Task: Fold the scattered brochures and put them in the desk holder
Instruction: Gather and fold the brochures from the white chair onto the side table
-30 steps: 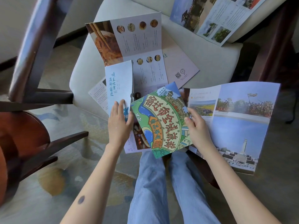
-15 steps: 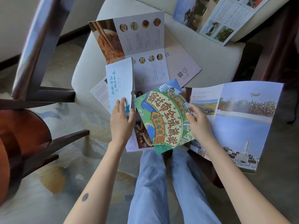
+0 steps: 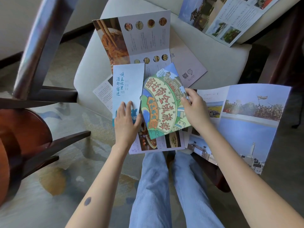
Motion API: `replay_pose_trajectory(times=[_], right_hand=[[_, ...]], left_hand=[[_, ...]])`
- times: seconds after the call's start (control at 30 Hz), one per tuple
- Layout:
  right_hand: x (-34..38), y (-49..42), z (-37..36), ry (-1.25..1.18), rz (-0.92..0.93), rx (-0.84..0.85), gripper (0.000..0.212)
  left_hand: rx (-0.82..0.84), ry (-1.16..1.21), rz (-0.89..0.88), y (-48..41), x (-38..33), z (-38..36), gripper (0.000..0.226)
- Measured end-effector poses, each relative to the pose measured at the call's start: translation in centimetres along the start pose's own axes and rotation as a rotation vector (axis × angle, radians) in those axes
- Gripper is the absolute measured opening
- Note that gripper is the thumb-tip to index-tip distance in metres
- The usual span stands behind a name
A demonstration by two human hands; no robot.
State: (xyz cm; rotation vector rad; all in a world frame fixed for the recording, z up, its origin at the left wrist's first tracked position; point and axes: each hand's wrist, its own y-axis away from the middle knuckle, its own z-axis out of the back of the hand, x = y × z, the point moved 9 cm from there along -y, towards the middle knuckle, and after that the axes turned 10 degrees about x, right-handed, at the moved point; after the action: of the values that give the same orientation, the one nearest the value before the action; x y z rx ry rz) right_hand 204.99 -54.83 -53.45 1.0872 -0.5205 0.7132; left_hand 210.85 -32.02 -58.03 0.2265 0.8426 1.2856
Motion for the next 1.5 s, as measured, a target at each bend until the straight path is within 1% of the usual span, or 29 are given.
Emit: replay_pose_trajectory(times=[0.07,0.17,0.23,0.37,0.47,0.57,0.63,0.7,0.73,0.8,0.93,1.13,1.27,1.33,1.4,1.5], right_hand=[[0.6,-1.1,-0.4,-0.083,-0.015,-0.028,0.028],[0.8,-2.3,-0.9,-0.138,-0.044,-0.084,0.027],[0.5,-2.7,-1.4,-0.190,-0.067,-0.082,0.027],[-0.7,-3.0,-1.9,-0.247,-0.113,-0.063,0.029],[-2.0,-3.0,-2.2,-0.275,-0.150,-0.080,0.030],[-3.2,-3.0,-2.9,-0.324,-0.173,-0.072,0.028],[-3.7,-2.9,-3.3,-0.356,-0.174,-0.066,0.027],[-4.0,-3.0,-3.5,-0.366,-0.169,-0.075,0.027],[-4.2,-3.1,-3.6,-0.368,-0.170,-0.077,0.027],[-4.5,-3.3,-3.9,-0.380,-0.177,-0.066,0.027],[-4.8,-3.2,-4.6,-0.420,-0.191,-0.041,0.026],[-4.1,-2.7,-5.9,-0.535,-0.198,0.002,0.030],[-3.5,-2.4,-6.6,-0.483,-0.164,0.074,0.033],[-3.3,-2.2,-6.9,-0.484,-0.151,0.090,0.034],[-3.3,-2.0,-7.1,-0.498,-0.142,0.078,0.035],[-3.2,-1.7,-6.8,-0.510,-0.116,0.026,0.033]], left_hand=[[0.000,-0.004,-0.009,-0.1,-0.1,0.0,0.055],[0.013,-0.020,0.002,-0.3,0.2,-0.3,0.057],[0.022,-0.020,0.013,-0.5,0.6,-0.4,0.056],[0.020,-0.040,-0.021,-0.8,1.1,-0.1,0.042],[0.009,-0.021,-0.025,-0.9,1.8,0.1,0.040],[-0.068,0.042,-0.015,-1.1,2.5,1.2,0.043],[-0.140,0.056,0.071,-1.4,3.8,2.2,0.049],[-0.138,0.136,0.191,-1.8,5.4,2.5,0.055],[-0.120,0.228,0.227,-2.0,5.9,2.4,0.056],[-0.100,0.396,0.255,-2.2,6.4,2.1,0.055],[-0.111,0.532,0.302,-2.0,7.0,2.1,0.049],[-0.089,0.715,0.280,-1.5,6.1,1.2,0.037],[-0.061,0.841,0.284,-1.2,5.1,0.3,0.035],[-0.038,0.898,0.277,-1.2,4.6,-0.3,0.031],[-0.020,0.958,0.272,-1.1,3.9,-0.9,0.026],[-0.030,0.991,0.276,-1.1,3.0,-1.3,0.029]])
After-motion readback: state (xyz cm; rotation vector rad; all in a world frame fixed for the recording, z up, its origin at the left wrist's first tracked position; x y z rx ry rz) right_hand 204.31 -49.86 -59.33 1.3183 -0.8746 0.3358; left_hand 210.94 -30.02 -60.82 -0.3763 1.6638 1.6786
